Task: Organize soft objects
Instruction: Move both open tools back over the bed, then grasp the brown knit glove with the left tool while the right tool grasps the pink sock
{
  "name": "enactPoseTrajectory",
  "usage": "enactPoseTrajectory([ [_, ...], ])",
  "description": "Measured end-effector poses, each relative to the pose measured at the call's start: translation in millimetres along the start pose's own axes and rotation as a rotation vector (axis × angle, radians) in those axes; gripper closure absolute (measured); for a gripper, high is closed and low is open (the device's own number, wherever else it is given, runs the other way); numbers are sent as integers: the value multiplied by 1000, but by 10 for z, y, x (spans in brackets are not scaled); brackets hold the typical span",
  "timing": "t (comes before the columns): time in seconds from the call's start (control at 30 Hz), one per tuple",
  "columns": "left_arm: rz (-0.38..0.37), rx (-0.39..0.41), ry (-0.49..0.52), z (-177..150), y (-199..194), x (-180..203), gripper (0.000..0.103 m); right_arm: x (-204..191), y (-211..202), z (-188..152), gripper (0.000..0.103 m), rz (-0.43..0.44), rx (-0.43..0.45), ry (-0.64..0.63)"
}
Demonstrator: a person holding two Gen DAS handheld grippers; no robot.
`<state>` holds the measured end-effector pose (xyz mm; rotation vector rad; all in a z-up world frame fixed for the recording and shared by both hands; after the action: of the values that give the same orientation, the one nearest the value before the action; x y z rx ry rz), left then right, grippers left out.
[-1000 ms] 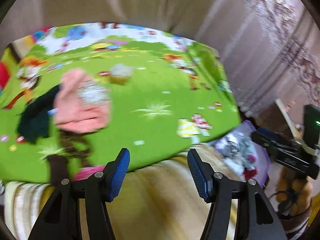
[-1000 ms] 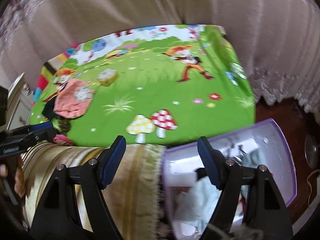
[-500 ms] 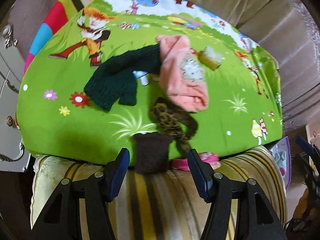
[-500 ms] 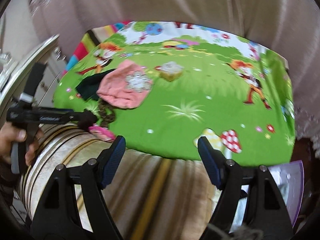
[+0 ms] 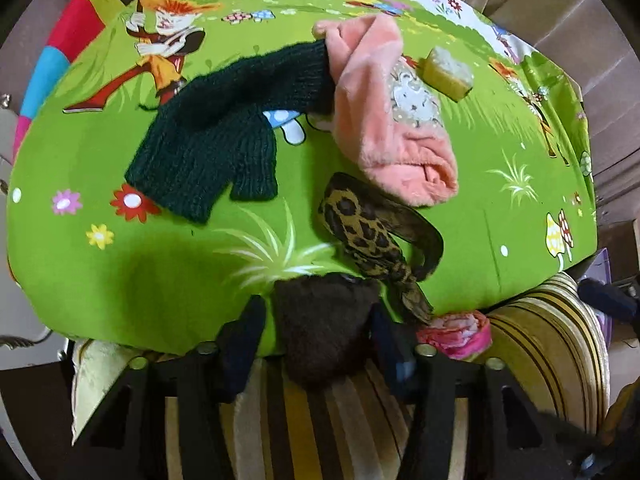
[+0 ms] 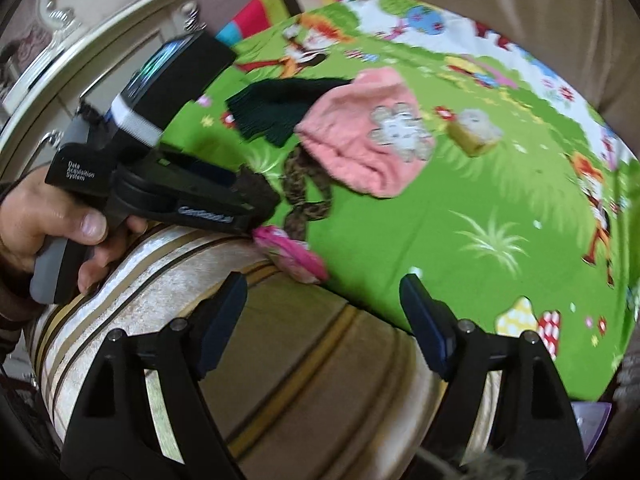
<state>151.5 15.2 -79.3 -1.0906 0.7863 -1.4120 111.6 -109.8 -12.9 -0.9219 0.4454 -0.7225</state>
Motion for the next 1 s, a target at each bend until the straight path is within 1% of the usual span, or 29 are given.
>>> enactPoseTrajectory([
  [0.03, -13, 4, -6, -5, -7, -7, 68, -30, 62, 5, 22, 9, -14, -12],
  [0.13, -39, 37, -36, -36, -56, -55, 73, -97, 223, 14, 22, 29, -51, -34],
  [0.27, -67, 106, -79, -100, -188, -154, 74, -101, 389, 60, 22, 53, -77, -29],
  [0.43, -92, 200, -130, -152, -407, -262, 74, -142, 574, 129, 23, 45, -104, -61],
  [0.5, -99, 225, -153, -170, -457, -307, 74, -178, 650, 148, 29, 48, -120, -82],
  [0.53, -101, 231, -160, -131, -472, -316, 74, -191, 677, 156, 34, 52, -126, -89],
  [0.57, -103, 238, -166, -120, -481, -309, 74, -207, 700, 158, 44, 58, -132, -95],
  [0.6, -105, 245, -171, -119, -489, -318, 74, -228, 727, 156, 50, 73, -140, -103],
  [0.63, -103, 253, -173, -105, -488, -329, 74, -240, 745, 150, 62, 81, -146, -106],
  [0.67, -100, 260, -173, -90, -490, -312, 74, -249, 757, 141, 63, 81, -148, -109],
  [0.77, -98, 283, -166, -71, -530, -268, 74, -280, 688, 125, 68, 83, -114, -124],
  [0.87, -92, 321, -158, -64, -630, -234, 74, -281, 543, 131, 69, 86, -57, -113],
  [0.9, -90, 332, -158, -64, -664, -227, 74, -250, 471, 124, 71, 84, -37, -101],
  [1.0, -100, 353, -160, -55, -729, -192, 74, -155, 301, 144, 71, 61, 19, -61],
])
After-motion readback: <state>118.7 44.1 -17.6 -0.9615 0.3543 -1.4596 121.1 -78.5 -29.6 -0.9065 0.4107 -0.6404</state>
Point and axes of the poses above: each gripper's, at about its wrist camera, not at the fingertips, and y roughly the way its jaws point, x to its right, z to its top, the point moved 4 cm from there along y, roughly the way its jaws point, and after that the axes turned 6 degrees about x, right-handed, at the moved point
